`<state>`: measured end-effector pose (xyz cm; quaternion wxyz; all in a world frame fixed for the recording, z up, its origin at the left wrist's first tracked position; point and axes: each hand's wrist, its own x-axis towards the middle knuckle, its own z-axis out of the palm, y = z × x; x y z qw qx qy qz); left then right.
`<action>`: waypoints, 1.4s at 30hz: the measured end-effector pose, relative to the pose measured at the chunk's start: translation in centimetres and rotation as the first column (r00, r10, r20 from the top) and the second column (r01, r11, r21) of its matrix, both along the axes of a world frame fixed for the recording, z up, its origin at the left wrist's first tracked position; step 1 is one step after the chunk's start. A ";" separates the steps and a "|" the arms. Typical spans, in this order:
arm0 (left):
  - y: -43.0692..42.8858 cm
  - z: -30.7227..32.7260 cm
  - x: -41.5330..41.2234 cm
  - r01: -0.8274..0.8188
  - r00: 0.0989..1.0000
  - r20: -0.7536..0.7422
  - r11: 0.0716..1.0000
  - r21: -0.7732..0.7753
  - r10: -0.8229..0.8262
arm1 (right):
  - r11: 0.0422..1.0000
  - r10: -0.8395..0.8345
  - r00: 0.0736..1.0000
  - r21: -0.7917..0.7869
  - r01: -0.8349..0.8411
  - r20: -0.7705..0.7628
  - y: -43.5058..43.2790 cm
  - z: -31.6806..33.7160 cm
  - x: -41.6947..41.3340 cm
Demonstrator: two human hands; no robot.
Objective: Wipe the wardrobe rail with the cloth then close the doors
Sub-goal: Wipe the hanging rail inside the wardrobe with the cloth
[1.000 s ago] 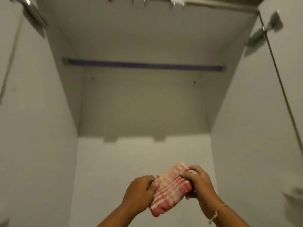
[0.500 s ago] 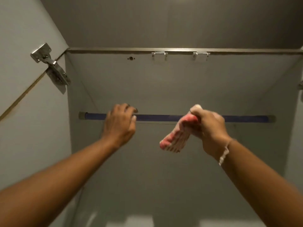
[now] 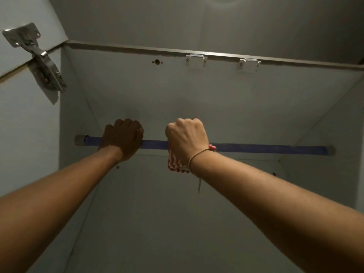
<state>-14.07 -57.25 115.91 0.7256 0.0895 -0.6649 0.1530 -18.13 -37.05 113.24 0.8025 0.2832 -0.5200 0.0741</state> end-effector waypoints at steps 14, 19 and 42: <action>-0.2 -0.1 -0.4 -0.008 0.989 -0.147 0.977 -0.212 -0.024 | 0.997 0.070 0.996 -0.019 -0.071 -0.063 0.3 0.6 -7.9; -0.5 -0.1 -0.8 -0.047 0.981 -0.196 0.975 -0.215 0.004 | 0.943 -0.216 0.957 -0.213 0.256 0.194 15.5 1.0 -15.4; -4.0 3.0 -2.1 -0.100 0.966 -0.257 0.937 -0.335 0.011 | 0.951 -0.234 0.887 -0.097 0.294 0.399 20.6 0.7 -15.4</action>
